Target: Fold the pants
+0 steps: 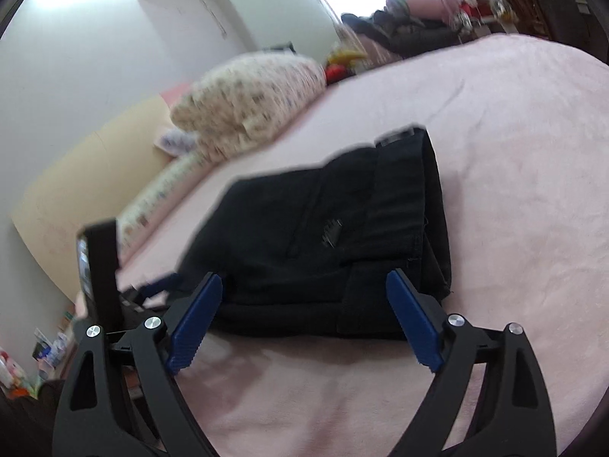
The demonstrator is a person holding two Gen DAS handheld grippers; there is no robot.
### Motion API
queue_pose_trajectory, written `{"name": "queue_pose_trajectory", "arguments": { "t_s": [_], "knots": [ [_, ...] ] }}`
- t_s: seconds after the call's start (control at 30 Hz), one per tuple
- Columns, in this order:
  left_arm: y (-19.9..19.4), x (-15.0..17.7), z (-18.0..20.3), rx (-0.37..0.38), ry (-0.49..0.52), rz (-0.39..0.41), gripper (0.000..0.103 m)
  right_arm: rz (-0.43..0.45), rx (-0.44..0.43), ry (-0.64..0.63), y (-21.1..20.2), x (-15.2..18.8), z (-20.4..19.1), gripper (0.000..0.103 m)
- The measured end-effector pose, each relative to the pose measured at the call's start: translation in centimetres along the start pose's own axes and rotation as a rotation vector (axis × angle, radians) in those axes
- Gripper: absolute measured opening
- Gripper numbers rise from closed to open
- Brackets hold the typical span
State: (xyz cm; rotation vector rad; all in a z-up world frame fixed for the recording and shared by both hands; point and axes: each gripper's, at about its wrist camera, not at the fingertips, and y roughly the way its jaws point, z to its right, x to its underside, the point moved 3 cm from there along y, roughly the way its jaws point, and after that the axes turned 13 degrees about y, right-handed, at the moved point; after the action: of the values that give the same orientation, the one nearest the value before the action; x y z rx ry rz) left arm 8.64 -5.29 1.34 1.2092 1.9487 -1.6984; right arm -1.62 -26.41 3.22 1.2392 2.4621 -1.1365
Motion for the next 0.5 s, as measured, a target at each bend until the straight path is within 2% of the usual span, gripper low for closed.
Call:
{"name": "queue_pose_trajectory", "arguments": {
  "t_s": [0.1, 0.17, 0.2, 0.23, 0.37, 0.5],
  "knots": [
    [-0.8, 0.2, 0.0, -0.002, -0.004, 0.034, 0.101, 0.018, -0.074, -0.020, -0.7, -0.3, -1.1, 0.091],
    [-0.2, 0.4, 0.1, -0.002, 0.000, 0.008, 0.101, -0.010, -0.044, -0.042, -0.1, 0.0, -1.3, 0.091],
    [0.1, 0.4, 0.2, -0.001, -0.002, -0.001, 0.101, -0.061, 0.014, -0.032, 1.1, 0.4, -0.6, 0.091],
    [0.2, 0.4, 0.2, -0.001, -0.002, -0.001, 0.101, -0.088, 0.037, -0.022, 1.5, 0.8, 0.1, 0.091],
    [0.4, 0.4, 0.0, 0.003, -0.003, -0.005, 0.101, -0.083, 0.014, -0.007, 1.7, 0.3, 0.0, 0.091],
    [-1.1, 0.8, -0.9, 0.006, -0.025, 0.040, 0.101, -0.026, 0.020, -0.010, -0.4, 0.0, -0.2, 0.091]
  ]
}}
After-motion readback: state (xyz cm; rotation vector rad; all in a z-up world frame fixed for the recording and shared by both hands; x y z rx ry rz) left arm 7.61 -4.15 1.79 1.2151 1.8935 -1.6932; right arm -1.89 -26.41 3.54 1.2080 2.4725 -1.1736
